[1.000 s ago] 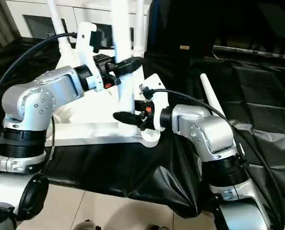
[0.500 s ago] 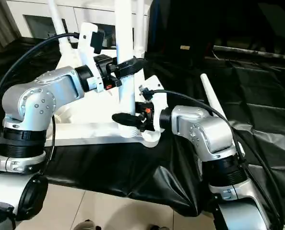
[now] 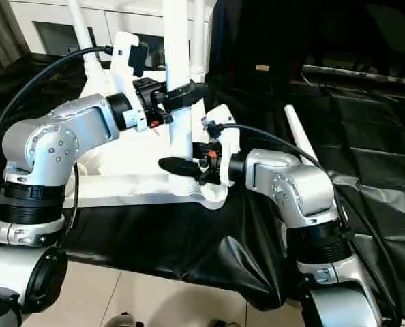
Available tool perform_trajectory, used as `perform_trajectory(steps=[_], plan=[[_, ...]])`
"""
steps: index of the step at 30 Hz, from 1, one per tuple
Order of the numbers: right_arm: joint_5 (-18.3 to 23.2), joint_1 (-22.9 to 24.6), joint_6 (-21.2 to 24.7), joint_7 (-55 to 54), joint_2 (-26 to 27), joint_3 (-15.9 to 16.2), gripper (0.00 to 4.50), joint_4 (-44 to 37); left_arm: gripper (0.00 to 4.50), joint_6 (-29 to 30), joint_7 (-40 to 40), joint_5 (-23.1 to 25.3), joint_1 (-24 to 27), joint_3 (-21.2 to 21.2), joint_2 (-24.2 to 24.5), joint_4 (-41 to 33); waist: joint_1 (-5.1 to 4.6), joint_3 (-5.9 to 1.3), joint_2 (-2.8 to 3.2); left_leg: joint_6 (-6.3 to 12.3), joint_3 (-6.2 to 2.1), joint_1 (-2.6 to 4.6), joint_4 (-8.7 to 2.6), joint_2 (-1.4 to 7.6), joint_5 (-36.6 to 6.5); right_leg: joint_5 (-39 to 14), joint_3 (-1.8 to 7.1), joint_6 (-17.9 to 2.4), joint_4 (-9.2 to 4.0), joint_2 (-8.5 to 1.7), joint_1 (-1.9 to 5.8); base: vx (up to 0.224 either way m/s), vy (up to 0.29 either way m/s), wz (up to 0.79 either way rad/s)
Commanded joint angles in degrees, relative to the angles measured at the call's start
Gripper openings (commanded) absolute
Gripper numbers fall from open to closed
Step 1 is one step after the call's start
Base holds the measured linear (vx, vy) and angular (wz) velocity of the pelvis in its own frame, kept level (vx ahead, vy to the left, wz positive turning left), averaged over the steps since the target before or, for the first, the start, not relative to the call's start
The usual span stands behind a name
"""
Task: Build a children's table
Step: Pick table leg
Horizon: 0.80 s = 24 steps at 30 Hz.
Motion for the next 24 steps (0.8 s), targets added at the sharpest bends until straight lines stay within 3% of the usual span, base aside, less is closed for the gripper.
perform_trajectory(steps=[1,8,9,13,14,24], plan=[[0.1,-0.7,0.3,-0.1,-0.2,-0.4,3.73,-0.5,1.84,0.1,-0.4,0.0,-0.6,-0.6,0.3,-0.7,-0.06,-5.41,-0.02,1.94,1.24,-0.40,-3.64,0.31,-4.3,-20.0,3.02,0.2,-4.41,-2.95,5.27,0.000,0.000,0.00],[0.6,-0.9,0.6,-0.2,-0.3,-1.0,3.73,-0.3,1.84,0.4,-1.1,-0.2,-0.4,-1.0,0.4,-1.0,-0.06,-5.42,0.01,1.99,1.24,-0.43,-3.61,0.30,-4.2,-19.7,3.03,0.1,-4.35,-2.91,5.24,0.000,0.000,0.00],[0.6,-0.9,0.6,-0.2,-0.3,-1.0,3.47,-0.2,1.84,0.4,-1.2,-0.2,-0.4,-1.1,0.4,-1.1,-0.05,-5.45,0.01,1.98,1.19,-0.44,-3.63,0.34,-4.0,-19.5,3.04,0.0,-4.26,-2.92,5.28,0.000,0.000,0.00],[0.6,-1.1,0.7,-0.1,-0.4,-1.1,3.35,0.0,1.84,0.4,-1.3,-0.2,-0.5,-1.1,0.4,-1.0,-0.06,-5.42,0.01,2.03,1.23,-0.43,-3.62,0.34,-4.1,-19.5,3.04,-0.1,-4.35,-2.94,5.26,0.000,0.000,0.00],[0.6,-1.2,0.6,-0.1,-0.5,-1.1,3.08,0.1,1.84,0.4,-1.4,-0.2,-0.5,-1.2,0.5,-1.1,-0.08,-5.43,-0.01,2.01,1.23,-0.43,-3.61,0.32,-4.1,-19.5,3.02,-0.1,-4.31,-2.93,5.29,0.000,0.000,0.00],[-0.1,-1.3,0.5,-0.5,-0.6,-0.8,2.43,1.0,1.84,0.3,-1.7,-0.2,-0.7,-1.0,0.6,-0.9,-0.07,-5.41,0.01,1.88,1.23,-0.43,-3.62,0.30,-4.2,-20.1,2.98,0.3,-4.38,-2.93,5.26,0.000,0.000,0.00]])
